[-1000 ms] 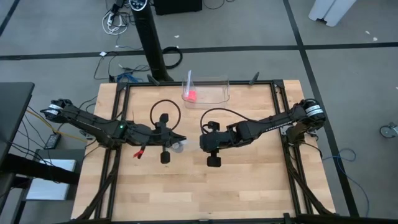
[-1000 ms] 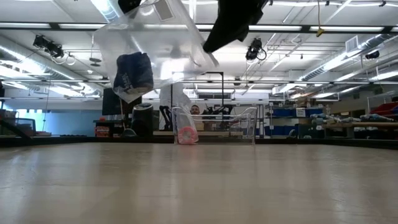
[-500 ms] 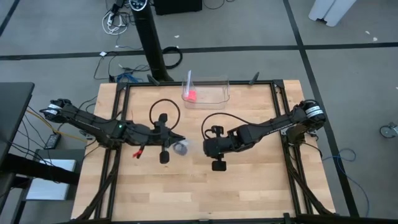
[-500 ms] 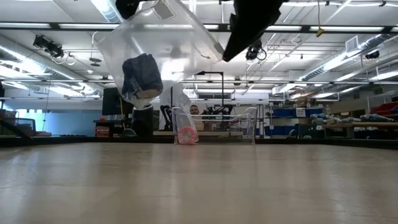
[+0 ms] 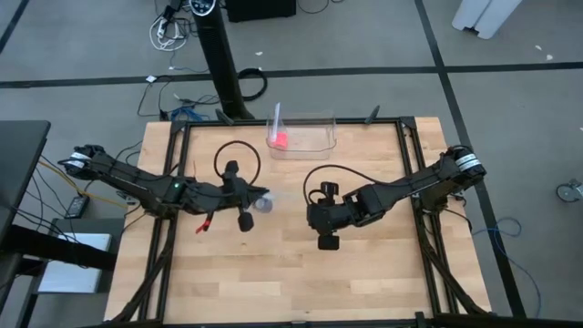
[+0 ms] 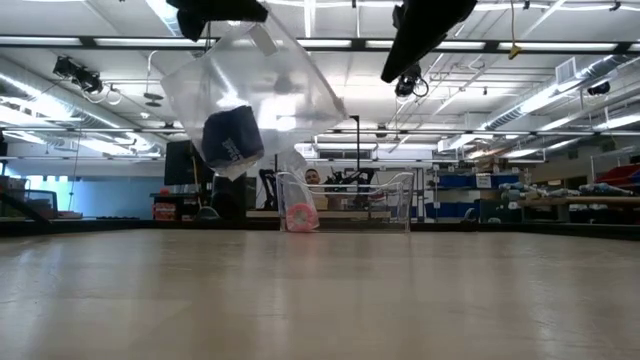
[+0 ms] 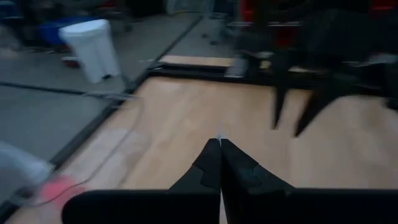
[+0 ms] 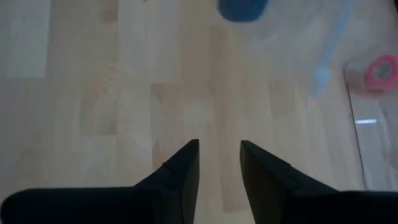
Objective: Roll bandage
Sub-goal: Put the packed rolled bandage into the transparent bin
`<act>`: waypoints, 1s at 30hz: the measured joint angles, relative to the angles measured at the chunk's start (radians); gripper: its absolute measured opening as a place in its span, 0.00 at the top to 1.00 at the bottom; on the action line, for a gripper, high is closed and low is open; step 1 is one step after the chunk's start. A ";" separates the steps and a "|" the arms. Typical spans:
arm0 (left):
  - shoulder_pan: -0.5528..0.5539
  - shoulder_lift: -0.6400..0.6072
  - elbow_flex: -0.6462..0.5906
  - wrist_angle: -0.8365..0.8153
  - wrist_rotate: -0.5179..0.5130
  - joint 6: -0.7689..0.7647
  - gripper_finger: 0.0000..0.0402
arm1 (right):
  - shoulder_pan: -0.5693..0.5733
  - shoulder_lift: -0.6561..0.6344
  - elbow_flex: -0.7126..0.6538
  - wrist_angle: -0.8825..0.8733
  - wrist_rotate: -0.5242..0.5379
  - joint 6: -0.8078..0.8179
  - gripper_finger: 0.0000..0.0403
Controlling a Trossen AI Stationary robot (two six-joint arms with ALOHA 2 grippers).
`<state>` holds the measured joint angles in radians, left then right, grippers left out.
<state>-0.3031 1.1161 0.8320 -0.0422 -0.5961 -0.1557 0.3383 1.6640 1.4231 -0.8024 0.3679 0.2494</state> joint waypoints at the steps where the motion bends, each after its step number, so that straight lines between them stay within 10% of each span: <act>1: 0.000 0.001 -0.001 -0.006 -0.027 -0.006 1.00 | 0.000 -0.001 0.000 -0.011 0.003 0.009 0.72; 8: 0.000 0.001 -0.001 -0.009 -0.213 -0.011 1.00 | -0.079 -0.009 -0.061 -0.079 -0.028 0.043 0.73; 16: 0.000 0.047 -0.002 -0.002 -0.452 0.103 1.00 | -0.247 -0.021 -0.253 0.226 -0.292 0.074 0.78; 30: -0.028 0.316 -0.002 0.064 -0.782 0.451 1.00 | -0.399 -0.038 -0.262 0.669 -0.315 0.245 0.79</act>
<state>-0.3309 1.4320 0.8299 0.0217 -1.3777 0.2958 -0.0602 1.6264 1.1606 -0.1338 0.0527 0.4947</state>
